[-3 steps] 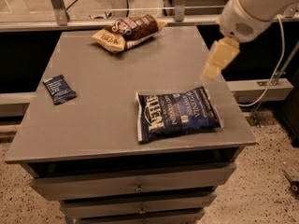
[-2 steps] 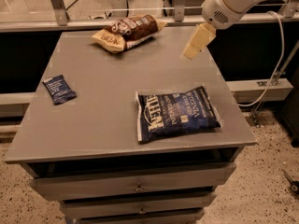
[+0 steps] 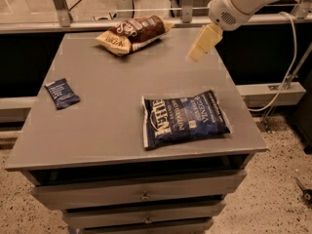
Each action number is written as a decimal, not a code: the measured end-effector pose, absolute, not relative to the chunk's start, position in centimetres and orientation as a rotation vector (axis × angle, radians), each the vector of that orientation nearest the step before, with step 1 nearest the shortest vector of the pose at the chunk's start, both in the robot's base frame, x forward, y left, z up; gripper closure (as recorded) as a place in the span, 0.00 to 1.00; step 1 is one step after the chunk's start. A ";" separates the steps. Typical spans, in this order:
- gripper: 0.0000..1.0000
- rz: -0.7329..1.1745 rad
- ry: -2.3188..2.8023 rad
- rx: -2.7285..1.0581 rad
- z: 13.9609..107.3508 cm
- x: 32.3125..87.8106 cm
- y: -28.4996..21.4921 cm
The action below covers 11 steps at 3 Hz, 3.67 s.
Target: Move brown chip bag near blue chip bag
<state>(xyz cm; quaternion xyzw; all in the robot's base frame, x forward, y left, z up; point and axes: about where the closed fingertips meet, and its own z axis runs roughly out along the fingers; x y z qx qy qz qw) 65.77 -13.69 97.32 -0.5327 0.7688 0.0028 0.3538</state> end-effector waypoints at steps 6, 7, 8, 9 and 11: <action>0.37 0.185 1.705 -1.397 89.2 88.2 5.1; 0.60 0.186 1.706 -1.404 89.0 88.5 5.0; 0.83 0.159 1.686 -1.397 90.5 88.4 4.2; 1.00 0.090 1.667 -1.377 93.9 87.9 2.6; 1.00 -0.088 1.724 -1.319 100.9 83.2 -1.9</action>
Offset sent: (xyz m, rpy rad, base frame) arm 0.2066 0.1615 0.0027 0.2226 -0.2869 0.1043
